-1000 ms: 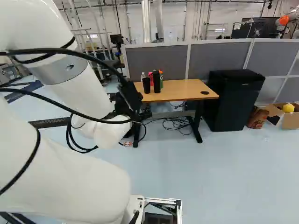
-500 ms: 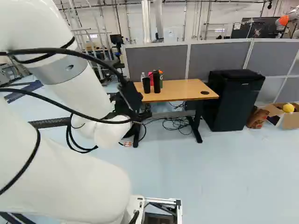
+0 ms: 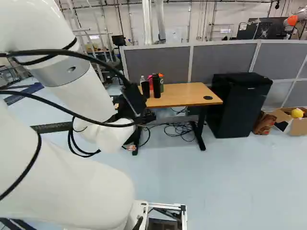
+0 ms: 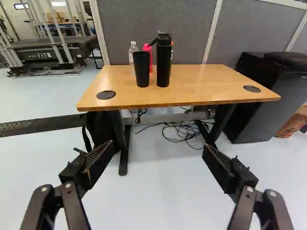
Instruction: Pick up the green bottle from the table
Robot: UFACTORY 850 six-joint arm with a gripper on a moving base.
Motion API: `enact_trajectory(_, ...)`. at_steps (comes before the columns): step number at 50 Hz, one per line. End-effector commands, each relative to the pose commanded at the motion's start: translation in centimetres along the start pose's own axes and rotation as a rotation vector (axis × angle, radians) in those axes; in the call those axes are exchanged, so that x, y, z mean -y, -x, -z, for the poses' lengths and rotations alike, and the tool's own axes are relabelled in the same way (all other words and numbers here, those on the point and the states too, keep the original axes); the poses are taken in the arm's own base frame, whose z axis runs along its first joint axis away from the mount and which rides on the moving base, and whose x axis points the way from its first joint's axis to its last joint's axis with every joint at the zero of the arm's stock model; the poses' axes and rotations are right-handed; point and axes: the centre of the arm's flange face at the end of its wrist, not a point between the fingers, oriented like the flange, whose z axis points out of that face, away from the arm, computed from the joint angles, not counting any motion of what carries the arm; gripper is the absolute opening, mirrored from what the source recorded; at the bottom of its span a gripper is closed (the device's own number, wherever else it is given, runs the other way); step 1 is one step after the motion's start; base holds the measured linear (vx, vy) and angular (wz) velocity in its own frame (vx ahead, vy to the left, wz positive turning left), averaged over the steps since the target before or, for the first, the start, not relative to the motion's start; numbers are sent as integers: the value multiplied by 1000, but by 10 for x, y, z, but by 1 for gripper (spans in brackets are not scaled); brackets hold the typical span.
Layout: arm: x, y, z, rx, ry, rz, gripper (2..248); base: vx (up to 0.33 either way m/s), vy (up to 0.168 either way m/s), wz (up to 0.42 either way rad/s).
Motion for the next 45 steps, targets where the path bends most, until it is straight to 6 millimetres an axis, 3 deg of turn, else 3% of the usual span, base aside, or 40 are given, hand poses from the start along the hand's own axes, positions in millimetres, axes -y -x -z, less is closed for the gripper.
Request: enact_trajectory(45,0,0,0,0,0,0,247,169,-117,4)
